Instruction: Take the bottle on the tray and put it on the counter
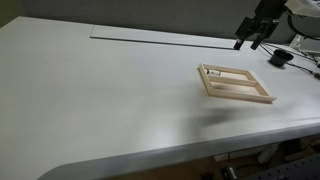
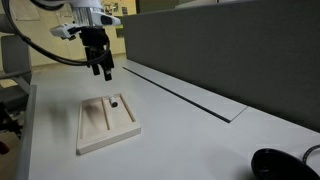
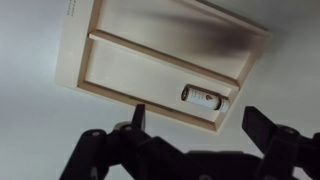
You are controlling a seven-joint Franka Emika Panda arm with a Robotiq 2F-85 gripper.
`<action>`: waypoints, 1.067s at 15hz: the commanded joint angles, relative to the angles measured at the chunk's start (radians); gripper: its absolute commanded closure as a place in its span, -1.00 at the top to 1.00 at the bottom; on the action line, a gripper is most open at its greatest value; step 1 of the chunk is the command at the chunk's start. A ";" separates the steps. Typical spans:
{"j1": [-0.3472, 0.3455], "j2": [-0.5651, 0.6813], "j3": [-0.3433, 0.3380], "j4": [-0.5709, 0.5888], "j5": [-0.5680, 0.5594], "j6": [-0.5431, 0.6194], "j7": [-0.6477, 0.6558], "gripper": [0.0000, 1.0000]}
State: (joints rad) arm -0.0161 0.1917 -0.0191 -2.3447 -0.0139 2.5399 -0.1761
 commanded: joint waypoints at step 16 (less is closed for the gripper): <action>0.001 0.484 0.140 0.383 -0.181 0.040 -0.349 1.00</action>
State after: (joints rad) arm -0.0014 0.6176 0.0809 -2.0086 -0.1550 2.6219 -0.4402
